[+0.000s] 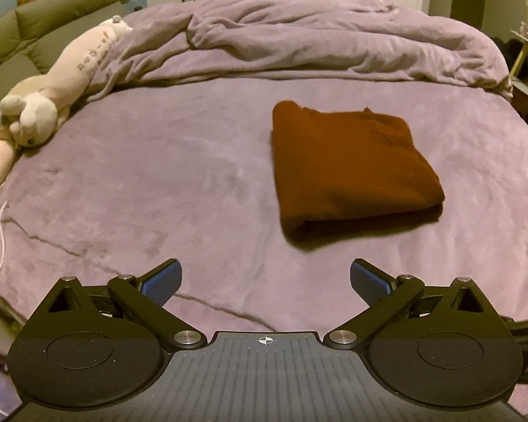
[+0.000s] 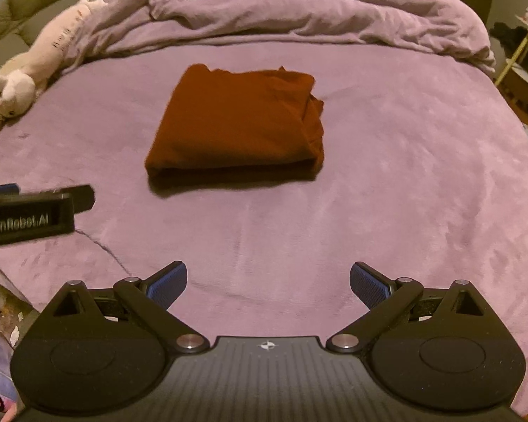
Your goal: Fold small clothes
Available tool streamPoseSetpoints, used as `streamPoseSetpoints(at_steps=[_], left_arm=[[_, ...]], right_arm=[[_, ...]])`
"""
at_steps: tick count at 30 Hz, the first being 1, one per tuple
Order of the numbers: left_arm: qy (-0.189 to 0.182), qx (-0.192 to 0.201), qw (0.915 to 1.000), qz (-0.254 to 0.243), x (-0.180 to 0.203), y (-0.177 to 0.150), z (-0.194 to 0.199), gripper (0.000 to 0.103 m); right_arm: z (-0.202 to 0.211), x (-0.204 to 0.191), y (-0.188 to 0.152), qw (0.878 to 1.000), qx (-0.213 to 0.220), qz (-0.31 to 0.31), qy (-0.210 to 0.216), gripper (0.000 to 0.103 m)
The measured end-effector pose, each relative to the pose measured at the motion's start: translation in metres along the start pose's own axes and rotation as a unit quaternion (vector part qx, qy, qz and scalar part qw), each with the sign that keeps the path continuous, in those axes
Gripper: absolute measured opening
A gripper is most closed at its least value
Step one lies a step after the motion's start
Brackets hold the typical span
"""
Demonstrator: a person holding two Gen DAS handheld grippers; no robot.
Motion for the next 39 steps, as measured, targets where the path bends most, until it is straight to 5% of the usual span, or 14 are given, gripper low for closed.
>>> streamPoseSetpoints(at_steps=[9,39], left_arm=[[-0.014,-0.037,0.9991,0.016,-0.003,-0.001,-0.017,0.103],[-0.026,-0.055,0.9981,-0.008,0.012,-0.005,-0.021,0.103]], right_arm=[[-0.006,-0.007,0.013,1.0,0.002,-0.001,-0.006,0.099],[-0.004,0.001,0.014,1.0,0.003,-0.005,-0.025,0.099]])
Point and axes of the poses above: each gripper's, at about its wrist camera, not at the fingertips, and z roughly against the way its jaws point, x to its right, y to its top, the point moved 6 cm from there along -z, roughly the way its jaws point, and after that the axes turned 1 degree about z, right-handed, at the moved point
